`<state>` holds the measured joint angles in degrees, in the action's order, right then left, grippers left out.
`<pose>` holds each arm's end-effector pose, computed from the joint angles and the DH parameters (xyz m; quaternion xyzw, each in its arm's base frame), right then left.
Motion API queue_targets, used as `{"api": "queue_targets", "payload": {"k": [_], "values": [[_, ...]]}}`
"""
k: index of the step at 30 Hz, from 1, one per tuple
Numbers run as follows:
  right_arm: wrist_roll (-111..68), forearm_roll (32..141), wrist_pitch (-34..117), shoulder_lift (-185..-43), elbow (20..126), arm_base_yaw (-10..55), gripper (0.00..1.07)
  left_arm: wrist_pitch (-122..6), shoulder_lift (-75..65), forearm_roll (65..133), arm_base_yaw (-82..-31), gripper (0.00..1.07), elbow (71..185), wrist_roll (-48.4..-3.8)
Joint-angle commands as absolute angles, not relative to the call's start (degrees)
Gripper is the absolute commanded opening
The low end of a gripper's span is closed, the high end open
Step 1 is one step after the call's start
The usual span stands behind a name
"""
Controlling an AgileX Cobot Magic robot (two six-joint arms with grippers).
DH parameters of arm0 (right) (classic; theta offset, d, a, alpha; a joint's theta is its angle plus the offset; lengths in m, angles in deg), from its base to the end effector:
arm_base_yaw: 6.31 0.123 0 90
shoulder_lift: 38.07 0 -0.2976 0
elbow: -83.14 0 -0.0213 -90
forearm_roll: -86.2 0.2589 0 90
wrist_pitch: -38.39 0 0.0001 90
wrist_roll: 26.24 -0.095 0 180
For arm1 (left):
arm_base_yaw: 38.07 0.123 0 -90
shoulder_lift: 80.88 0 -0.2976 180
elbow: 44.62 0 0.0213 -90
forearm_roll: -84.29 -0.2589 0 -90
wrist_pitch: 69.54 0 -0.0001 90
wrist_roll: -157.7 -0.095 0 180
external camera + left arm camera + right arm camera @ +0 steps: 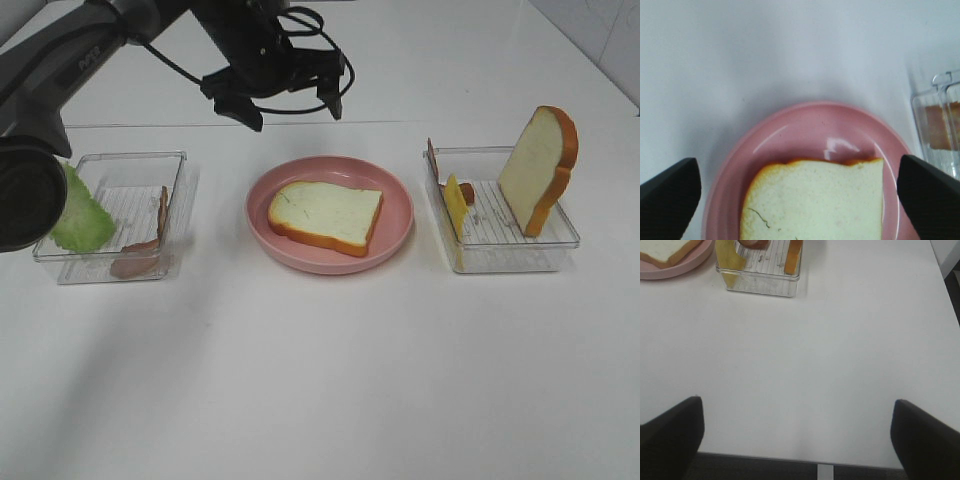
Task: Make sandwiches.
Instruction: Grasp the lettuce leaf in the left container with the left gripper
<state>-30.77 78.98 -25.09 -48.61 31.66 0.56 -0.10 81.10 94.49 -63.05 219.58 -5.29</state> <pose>0.0043 -0.0102 0.2631 -0.0173 0.8871 -0.0173 0.4610 0.5214 -0.2603 0.2121 0.0600 0.9537 -0.1835 0.2306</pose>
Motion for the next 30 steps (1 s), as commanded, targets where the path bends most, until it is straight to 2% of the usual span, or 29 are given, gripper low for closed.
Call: {"api": "queue_targets", "payload": {"k": [1,4,6,9,21,22,26,30], "values": [[-30.43,78.98,-24.81,-48.33,31.55,0.28,0.99,5.91,79.95,93.57,-63.62,1.02,221.35,-4.83],[-30.43,78.98,-24.81,-48.33,31.55,0.28,0.99,5.91,77.72,91.51,-63.68,1.02,221.35,-5.00],[-30.43,78.98,-24.81,-48.33,31.55,0.28,0.99,5.91,75.71,88.47,-63.62,1.02,221.18,-6.95],[-30.43,78.98,-24.81,-48.33,31.55,0.28,0.99,5.91,74.97,87.67,-63.56,1.02,220.90,-7.46],[-30.43,78.98,-24.81,-48.33,31.55,0.28,0.99,5.91,60.36,81.83,-62.25,1.01,198.95,-8.04],[-30.43,78.98,-24.81,-48.33,31.55,0.28,0.99,5.91,57.84,82.11,-60.76,1.01,194.37,-8.09],[-30.43,78.98,-24.81,-48.33,31.55,0.28,0.99,5.91,54.86,82.40,-58.06,1.01,188.98,-8.55],[-30.43,78.98,-24.81,-48.33,31.55,0.28,0.99,5.86,50.62,82.51,-53.02,1.01,181.36,-10.44]]}}
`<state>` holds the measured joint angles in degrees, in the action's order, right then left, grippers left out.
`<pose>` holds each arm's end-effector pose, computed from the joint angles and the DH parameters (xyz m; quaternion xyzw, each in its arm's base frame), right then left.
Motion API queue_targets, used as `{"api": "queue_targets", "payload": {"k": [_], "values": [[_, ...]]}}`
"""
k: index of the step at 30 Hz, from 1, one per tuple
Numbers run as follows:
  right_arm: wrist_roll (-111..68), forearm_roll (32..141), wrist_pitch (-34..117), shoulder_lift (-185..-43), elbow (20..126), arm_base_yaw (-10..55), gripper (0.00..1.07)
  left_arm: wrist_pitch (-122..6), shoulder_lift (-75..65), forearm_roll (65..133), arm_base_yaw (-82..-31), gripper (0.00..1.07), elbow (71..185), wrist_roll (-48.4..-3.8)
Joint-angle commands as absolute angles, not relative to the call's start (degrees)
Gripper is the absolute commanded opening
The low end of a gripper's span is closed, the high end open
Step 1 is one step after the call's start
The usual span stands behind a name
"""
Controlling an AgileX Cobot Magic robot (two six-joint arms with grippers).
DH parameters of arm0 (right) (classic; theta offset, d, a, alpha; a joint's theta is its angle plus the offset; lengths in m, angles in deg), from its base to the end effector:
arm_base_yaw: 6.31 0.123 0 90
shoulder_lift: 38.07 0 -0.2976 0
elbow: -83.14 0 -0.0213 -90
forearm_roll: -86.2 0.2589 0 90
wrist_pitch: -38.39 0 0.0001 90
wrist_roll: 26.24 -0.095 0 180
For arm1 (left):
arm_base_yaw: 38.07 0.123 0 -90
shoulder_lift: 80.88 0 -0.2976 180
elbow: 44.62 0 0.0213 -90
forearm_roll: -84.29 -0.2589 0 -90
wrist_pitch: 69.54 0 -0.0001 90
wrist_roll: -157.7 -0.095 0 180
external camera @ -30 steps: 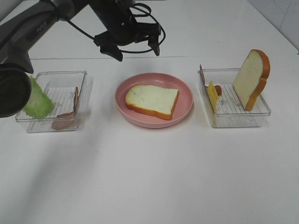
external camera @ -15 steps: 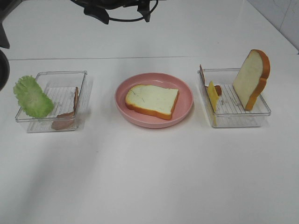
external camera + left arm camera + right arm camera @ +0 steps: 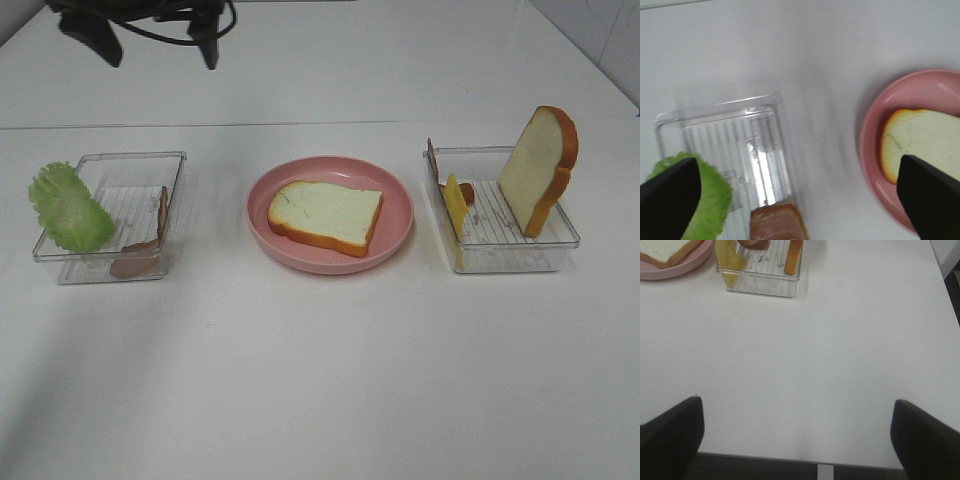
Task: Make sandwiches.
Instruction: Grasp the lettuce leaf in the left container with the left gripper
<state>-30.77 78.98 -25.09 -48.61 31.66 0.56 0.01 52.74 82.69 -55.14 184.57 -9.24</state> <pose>0.0043 -0.0102 0.2631 -0.0173 0.8871 -0.0173 0.4610 0.4811 -0.1451 0.2994 0.0359 0.9736 -0.0451 0.2210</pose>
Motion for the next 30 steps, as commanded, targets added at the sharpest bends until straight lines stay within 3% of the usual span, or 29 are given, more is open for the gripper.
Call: {"api": "queue_targets", "payload": {"k": [1,20,30], "values": [[-30.43,78.98,-24.81,-48.33,31.55,0.28,0.99,5.86,50.62,82.51,-53.02,1.01,181.36,-10.44],[-30.43,78.98,-24.81,-48.33,31.55,0.28,0.99,4.31,49.70,83.72,-41.05,1.01,165.83,-14.11],[-30.43,78.98,-24.81,-48.33,31.55,0.28,0.99,-0.79,50.45,86.07,-39.04,1.01,164.00,-14.11]]}}
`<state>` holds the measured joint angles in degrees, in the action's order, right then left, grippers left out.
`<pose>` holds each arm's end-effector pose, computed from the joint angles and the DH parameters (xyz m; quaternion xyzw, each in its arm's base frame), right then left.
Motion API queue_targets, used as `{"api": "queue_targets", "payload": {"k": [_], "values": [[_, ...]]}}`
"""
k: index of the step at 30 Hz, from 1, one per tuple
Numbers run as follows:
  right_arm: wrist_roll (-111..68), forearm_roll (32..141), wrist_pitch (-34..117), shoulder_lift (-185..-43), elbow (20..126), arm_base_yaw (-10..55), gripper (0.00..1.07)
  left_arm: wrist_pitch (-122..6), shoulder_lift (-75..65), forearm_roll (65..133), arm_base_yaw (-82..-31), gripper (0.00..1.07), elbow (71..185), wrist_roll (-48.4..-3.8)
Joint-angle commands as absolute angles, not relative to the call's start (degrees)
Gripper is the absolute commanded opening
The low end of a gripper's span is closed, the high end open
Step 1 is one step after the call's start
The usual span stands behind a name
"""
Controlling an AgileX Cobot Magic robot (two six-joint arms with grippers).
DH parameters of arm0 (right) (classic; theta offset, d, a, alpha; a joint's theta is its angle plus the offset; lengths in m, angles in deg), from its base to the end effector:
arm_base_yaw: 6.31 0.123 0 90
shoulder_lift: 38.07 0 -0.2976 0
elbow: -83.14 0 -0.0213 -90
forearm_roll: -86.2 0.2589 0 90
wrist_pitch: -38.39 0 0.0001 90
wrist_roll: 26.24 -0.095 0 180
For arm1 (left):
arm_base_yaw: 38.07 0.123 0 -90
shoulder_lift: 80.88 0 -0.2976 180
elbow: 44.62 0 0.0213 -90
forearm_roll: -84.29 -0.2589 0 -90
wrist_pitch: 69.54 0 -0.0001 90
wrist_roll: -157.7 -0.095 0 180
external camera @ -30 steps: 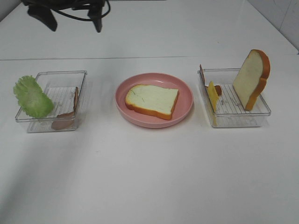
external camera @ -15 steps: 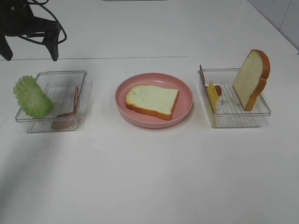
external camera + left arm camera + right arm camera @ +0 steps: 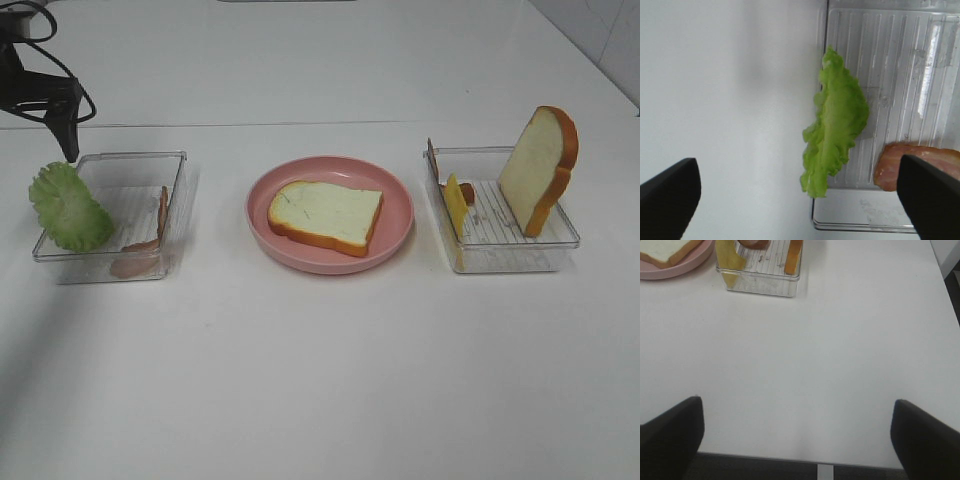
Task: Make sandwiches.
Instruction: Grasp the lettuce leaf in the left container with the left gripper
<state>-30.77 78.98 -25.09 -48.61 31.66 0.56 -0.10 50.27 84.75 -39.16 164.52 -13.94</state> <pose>0.0043 -0.0102 0.2631 -0.0173 0.8871 -0.0173 0.4610 0.4674 -0.0096 0.2201 -0.0643 0.9951 -0.0100 0.0740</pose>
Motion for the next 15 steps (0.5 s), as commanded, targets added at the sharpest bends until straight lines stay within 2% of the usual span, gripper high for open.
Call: {"api": "queue_targets", "payload": {"k": [1,4,15], "values": [[-30.43,78.98,-24.81,-48.33,31.55,0.28,0.99,-1.53,51.13,87.33,-39.04,1.01,164.00,-14.80],[-30.43,78.98,-24.81,-48.33,31.55,0.28,0.99,-1.82,52.45,89.16,-39.04,1.01,164.00,-16.86],[-30.43,78.98,-24.81,-48.33,31.55,0.28,0.99,-5.03,56.23,89.28,-39.04,1.00,163.94,-16.92]]}}
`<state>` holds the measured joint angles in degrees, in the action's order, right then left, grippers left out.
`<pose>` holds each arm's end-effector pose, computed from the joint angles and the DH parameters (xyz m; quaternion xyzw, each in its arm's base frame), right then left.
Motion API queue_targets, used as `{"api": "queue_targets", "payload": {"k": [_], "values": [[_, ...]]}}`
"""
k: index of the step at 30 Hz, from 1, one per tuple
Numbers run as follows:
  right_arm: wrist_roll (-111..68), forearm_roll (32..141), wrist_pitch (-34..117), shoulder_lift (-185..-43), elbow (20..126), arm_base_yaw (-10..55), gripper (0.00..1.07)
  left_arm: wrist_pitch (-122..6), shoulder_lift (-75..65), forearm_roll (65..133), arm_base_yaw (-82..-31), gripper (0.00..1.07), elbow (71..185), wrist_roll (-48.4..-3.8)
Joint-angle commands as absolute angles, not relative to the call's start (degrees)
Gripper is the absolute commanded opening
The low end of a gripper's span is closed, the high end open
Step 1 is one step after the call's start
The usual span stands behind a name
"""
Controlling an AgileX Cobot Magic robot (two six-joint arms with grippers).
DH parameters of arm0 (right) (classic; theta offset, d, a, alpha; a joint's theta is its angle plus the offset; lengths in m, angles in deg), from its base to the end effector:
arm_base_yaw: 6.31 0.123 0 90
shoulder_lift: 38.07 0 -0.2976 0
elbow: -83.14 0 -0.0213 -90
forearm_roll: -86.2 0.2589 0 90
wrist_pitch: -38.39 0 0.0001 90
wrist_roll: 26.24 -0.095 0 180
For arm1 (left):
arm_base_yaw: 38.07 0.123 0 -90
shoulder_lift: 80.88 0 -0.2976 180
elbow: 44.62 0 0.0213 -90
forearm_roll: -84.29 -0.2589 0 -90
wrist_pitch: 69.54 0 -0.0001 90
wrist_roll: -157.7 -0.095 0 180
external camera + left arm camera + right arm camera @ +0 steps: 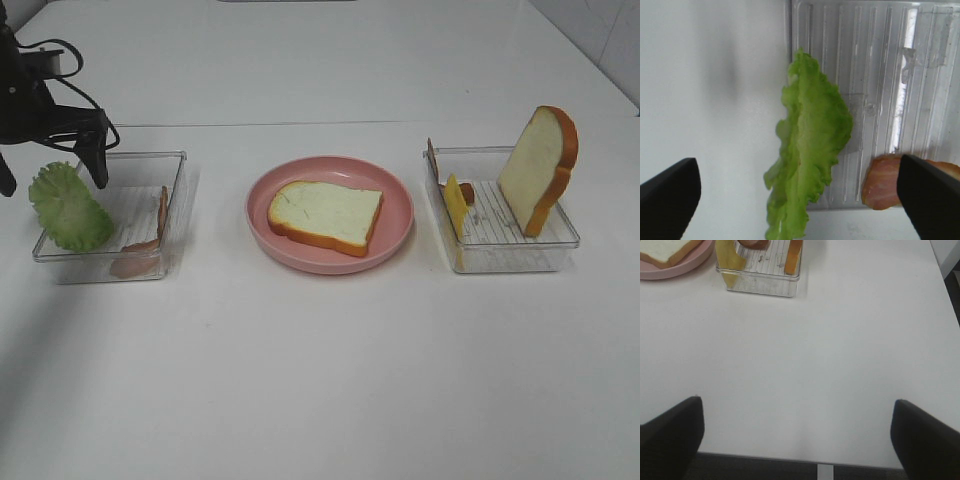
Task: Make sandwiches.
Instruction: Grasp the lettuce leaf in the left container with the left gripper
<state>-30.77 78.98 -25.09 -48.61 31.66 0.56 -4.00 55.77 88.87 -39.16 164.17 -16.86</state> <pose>0.0043 -0.0102 0.2631 -0.0173 0.8871 -0.0173 0.4610 0.4800 -0.0160 0.1740 -0.0523 0.9963 -0.0405 0.0553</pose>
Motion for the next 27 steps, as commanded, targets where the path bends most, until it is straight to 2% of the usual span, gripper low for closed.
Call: {"api": "queue_targets", "payload": {"k": [1,9,11,12,13,14,15,16,19,21,22,23,24,25,26,27], "values": [[-30.43,78.98,-24.81,-48.33,31.55,0.28,0.99,-5.03,56.23,89.28,-39.04,1.00,163.94,-16.92],[-30.43,78.98,-24.81,-48.33,31.55,0.28,0.99,-5.60,56.98,89.28,-39.04,0.96,163.94,-16.92],[-30.43,78.98,-24.81,-48.33,31.55,0.28,0.99,-5.54,56.98,89.28,-39.04,0.87,163.94,-16.92],[-30.43,78.98,-24.81,-48.33,31.55,0.28,0.99,-5.54,56.98,89.28,-39.04,0.87,163.94,-16.92],[-30.43,78.98,-24.81,-48.33,31.55,0.28,0.99,-5.54,56.98,89.28,-39.04,0.84,163.94,-16.92],[-30.43,78.98,-24.81,-48.33,31.55,0.28,0.99,-5.54,56.98,89.28,-39.04,0.75,163.94,-16.86],[-30.43,78.98,-24.81,-48.33,31.55,0.28,0.99,-5.54,56.98,89.28,-39.04,0.75,163.94,-16.86],[-30.43,78.98,-24.81,-48.33,31.55,0.28,0.99,-5.54,56.98,89.28,-39.04,0.62,163.94,-16.86],[-30.43,78.98,-24.81,-48.33,31.55,0.28,0.99,-5.54,56.98,89.28,-39.04,0.56,163.94,-16.86],[-30.43,78.98,-24.81,-48.33,31.55,0.28,0.99,-5.54,56.98,89.28,-39.04,0.38,163.94,-16.86],[-30.43,78.98,-24.81,-48.33,31.55,0.28,0.99,-5.54,56.98,89.28,-39.04,0.38,163.94,-16.86],[-30.43,78.98,-24.81,-48.33,31.55,0.28,0.99,-5.54,56.98,89.28,-39.04,0.35,163.94,-16.86],[-30.43,78.98,-24.81,-48.33,31.55,0.28,0.99,-5.54,56.98,89.28,-39.04,0.27,163.94,-16.86],[-30.43,78.98,-24.81,-48.33,31.55,0.28,0.99,-5.54,56.98,89.28,-39.04,0.27,163.94,-16.86],[-30.43,78.98,-24.81,-48.33,31.55,0.28,0.99,-5.54,56.98,89.28,-39.04,0.20,163.94,-16.86],[-30.43,78.98,-24.81,-48.33,31.55,0.28,0.99,-5.54,56.98,89.28,-39.04,0.20,163.94,-16.86]]}}
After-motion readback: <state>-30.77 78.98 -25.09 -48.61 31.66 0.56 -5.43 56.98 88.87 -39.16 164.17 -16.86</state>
